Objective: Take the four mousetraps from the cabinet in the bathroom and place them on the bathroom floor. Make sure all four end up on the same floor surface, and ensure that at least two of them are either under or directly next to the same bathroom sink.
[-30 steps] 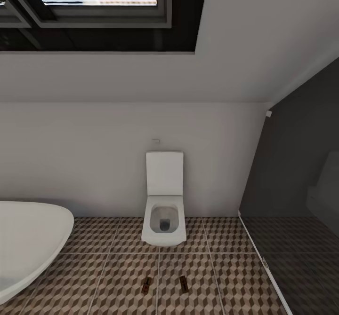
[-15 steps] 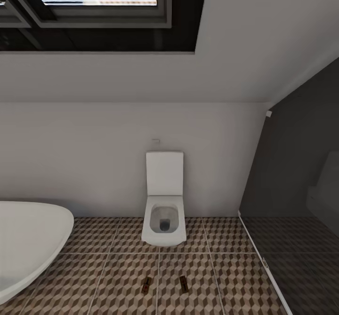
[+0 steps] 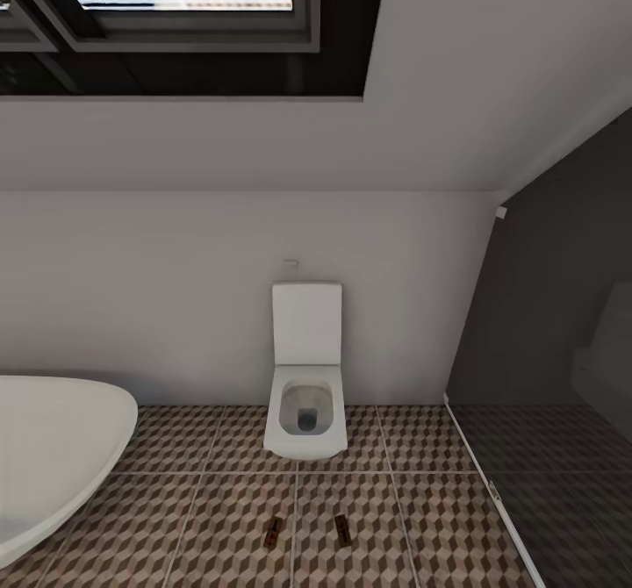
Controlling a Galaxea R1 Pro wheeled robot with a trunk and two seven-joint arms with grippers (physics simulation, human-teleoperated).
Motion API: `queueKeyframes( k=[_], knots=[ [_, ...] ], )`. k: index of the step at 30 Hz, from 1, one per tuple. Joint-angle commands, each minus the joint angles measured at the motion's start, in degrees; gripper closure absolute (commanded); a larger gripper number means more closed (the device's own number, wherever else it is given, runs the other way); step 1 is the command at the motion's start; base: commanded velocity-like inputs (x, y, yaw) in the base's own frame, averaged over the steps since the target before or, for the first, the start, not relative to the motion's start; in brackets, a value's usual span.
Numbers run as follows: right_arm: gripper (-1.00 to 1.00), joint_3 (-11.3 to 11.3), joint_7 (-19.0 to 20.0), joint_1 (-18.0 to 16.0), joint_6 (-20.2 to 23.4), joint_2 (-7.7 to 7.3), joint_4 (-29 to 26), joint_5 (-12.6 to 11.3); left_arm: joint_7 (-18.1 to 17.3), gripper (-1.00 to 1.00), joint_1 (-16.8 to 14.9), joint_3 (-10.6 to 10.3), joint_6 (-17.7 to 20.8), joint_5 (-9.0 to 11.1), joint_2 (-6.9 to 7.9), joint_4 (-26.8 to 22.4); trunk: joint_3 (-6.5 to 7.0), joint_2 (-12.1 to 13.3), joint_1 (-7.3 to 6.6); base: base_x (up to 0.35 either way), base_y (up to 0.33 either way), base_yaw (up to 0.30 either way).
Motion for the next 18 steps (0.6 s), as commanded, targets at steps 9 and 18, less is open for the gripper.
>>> queueKeyframes(
  k=[9, 18],
  knots=[
    [-1.0, 0.48, -0.2, -0.03, -0.1, 0.0, -0.01, -0.41, 0.12, -1.0, -0.05, -0.48, 0.22, 0.41, -0.01, -0.01, -0.13, -0.12, 0.03, 0.0, 0.0, 0.0],
    [-1.0, 0.49, -0.18, -0.03, -0.1, 0.0, -0.01, -0.41, 0.12, -1.0, -0.05, -0.48, 0.22, 0.41, -0.01, -0.01, -0.13, -0.12, 0.03, 0.0, 0.0, 0.0]
  ],
)
